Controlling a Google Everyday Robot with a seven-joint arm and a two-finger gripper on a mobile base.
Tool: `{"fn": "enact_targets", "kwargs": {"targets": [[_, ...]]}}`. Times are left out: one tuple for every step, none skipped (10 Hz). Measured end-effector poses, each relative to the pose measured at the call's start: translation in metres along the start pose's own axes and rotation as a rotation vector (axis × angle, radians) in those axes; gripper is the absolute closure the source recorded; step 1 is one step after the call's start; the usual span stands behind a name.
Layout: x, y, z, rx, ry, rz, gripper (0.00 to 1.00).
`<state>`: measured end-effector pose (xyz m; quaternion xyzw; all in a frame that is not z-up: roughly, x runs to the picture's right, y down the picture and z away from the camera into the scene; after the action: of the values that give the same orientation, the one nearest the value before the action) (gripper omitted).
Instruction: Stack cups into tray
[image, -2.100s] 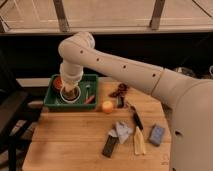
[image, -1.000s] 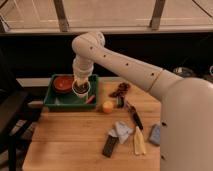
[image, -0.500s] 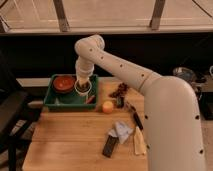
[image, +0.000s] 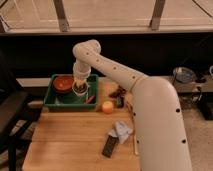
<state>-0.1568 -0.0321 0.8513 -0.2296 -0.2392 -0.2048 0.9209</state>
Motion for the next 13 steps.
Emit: {"fn": "enact_targets", "kwargs": {"targets": [[0.0, -0.003, 0.009, 0.003, -0.013, -0.005, 0.86], [0.0, -0.005, 0.018, 0.005, -0.026, -0.007, 0.76], [-0.002, -0.006, 0.028, 0.007, -0.045, -0.01, 0.64], [-0.002, -0.005, 0.036, 0.005, -0.056, -0.008, 0.56], [-0.004, -0.003, 0.045, 0.002, -0.071, -0.002, 0.45], [-0.004, 0.001, 0.053, -0.004, -0.082, 0.005, 0.37], [-0.005, 0.005, 0.06, -0.012, -0.096, 0.014, 0.32], [-0.005, 0.007, 0.062, -0.016, -0.099, 0.019, 0.32], [-0.005, 0.011, 0.061, -0.026, -0.097, 0.023, 0.32], [-0.005, 0.012, 0.056, -0.032, -0.087, 0.023, 0.32], [-0.005, 0.013, 0.053, -0.035, -0.079, 0.02, 0.32], [-0.007, 0.012, 0.045, -0.034, -0.065, 0.014, 0.32], [-0.006, 0.011, 0.031, -0.029, -0.043, 0.008, 0.32]]}}
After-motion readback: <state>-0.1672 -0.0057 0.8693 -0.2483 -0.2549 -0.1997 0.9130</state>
